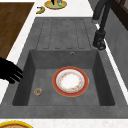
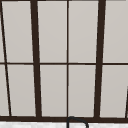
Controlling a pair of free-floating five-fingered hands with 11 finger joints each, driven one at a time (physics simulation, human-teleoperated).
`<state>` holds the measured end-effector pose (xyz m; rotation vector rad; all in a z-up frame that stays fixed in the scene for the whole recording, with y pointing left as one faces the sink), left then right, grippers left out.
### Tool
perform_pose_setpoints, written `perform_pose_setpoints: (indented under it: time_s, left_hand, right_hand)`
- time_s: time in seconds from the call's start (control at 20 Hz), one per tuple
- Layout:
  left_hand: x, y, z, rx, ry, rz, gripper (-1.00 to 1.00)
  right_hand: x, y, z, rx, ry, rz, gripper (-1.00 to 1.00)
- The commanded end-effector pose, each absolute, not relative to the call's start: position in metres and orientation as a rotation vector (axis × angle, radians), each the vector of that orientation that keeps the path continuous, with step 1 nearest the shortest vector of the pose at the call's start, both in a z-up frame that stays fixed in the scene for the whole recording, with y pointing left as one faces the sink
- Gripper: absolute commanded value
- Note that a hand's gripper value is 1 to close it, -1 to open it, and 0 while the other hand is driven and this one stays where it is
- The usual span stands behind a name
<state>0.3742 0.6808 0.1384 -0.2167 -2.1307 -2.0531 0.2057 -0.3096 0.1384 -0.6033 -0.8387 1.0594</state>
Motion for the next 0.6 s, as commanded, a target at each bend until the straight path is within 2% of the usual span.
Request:
perform_pose_setpoints:
  time_s: [0.0, 0.55]
  left_hand:
    - [0.362, 0.677, 0.153, -0.245, -2.027, -2.085, -1.0]
    - [0.331, 0.647, 0.202, -0.272, -2.004, -2.12, -1.0]
  right_hand:
    - [0.206, -0.31, 0.138, -0.603, -0.839, 1.059, 0.0]
    - [0.206, -0.31, 0.138, -0.603, -0.839, 1.059, 0.0]
